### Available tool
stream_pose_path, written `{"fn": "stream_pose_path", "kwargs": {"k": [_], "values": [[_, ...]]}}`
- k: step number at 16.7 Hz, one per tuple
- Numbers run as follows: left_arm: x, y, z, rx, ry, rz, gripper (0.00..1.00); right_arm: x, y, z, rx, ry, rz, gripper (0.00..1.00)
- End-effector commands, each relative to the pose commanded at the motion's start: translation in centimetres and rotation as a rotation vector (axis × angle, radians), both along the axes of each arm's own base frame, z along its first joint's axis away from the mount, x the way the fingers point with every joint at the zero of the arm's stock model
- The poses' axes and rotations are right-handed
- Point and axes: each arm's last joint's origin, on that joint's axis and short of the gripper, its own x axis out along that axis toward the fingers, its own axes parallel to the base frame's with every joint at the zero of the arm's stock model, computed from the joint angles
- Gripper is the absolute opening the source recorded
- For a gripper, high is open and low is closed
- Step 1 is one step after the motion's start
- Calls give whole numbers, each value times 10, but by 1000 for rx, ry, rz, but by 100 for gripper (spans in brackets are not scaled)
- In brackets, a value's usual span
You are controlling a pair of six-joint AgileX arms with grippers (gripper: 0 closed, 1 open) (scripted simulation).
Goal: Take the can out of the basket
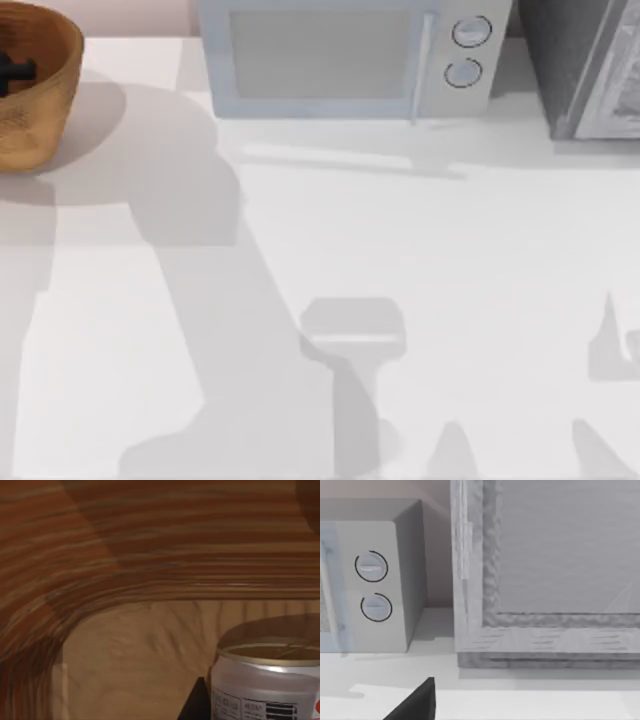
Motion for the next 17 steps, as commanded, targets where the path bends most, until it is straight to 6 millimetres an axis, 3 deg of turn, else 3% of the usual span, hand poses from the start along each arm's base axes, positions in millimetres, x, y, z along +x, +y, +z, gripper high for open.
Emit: {"fn": "stream_pose_path", "kwargs": {"k": [4, 7, 9, 13, 17], "values": [[-5, -2, 15, 10, -26, 5, 0, 0, 0, 0, 0, 0, 0, 100], [-21, -10, 53, 35, -112, 20, 0, 0, 0, 0, 0, 0, 0, 100], [-42, -19, 89, 55, -195, 34, 0, 0, 0, 0, 0, 0, 0, 100], [-115, -43, 160, 90, -407, 70, 0, 0, 0, 0, 0, 0, 0, 100], [-210, -66, 191, 103, -618, 102, 0, 0, 0, 0, 0, 0, 0, 100]]}}
